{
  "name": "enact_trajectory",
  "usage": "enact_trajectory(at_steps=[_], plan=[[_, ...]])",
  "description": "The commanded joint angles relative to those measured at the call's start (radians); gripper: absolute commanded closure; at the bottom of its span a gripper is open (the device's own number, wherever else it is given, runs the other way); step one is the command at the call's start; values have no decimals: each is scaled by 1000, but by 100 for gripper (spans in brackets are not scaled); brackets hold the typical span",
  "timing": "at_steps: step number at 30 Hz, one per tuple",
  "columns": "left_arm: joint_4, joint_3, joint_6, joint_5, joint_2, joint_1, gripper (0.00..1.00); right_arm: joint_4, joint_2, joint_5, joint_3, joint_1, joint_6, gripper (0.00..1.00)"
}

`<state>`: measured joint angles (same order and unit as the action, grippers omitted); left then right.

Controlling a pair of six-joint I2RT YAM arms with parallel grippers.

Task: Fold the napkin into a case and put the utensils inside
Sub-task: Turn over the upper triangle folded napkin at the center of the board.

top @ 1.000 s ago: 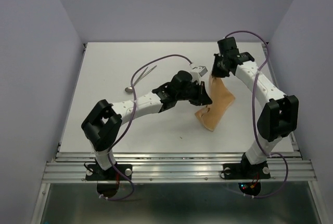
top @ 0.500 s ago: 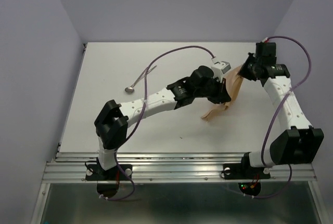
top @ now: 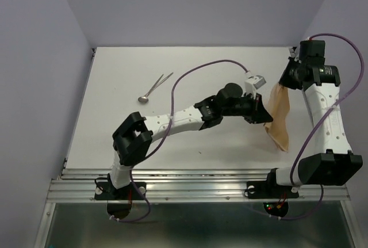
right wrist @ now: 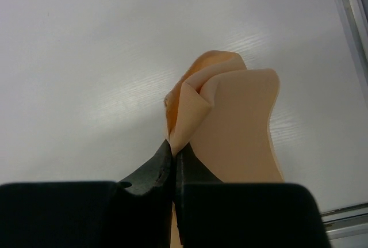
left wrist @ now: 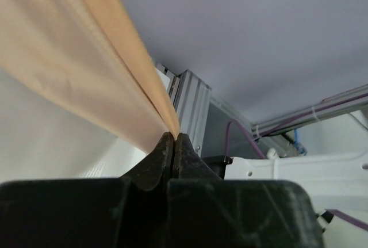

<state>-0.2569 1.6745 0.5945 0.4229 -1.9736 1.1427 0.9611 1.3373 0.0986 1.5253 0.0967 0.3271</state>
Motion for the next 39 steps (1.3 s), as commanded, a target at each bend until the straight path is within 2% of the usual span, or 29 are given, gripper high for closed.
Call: enact_trajectory(at_steps=[1,6,10,14,18,24,39], plan=[[-365,-300,244,294,169,6,100,-209,132,19,157,-56,-65,99],[-550,-605,309,254,239,-80,100,-254,354,75,217,-239,-57,99],[-708,-841,375,215,300,-144,100,-337,479,44,219,-342,-19,99],[-737,-1008,386,172,390,-202,100,-400,581,10,248,-429,7,99],[-726,-1081,383,129,452,-228,100,-412,667,-14,292,-480,24,99],[-775,-1151,429,123,460,-261,100,-413,764,-22,329,-528,41,99],[-838,-1266,492,155,460,-331,100,-449,832,29,331,-580,105,99]])
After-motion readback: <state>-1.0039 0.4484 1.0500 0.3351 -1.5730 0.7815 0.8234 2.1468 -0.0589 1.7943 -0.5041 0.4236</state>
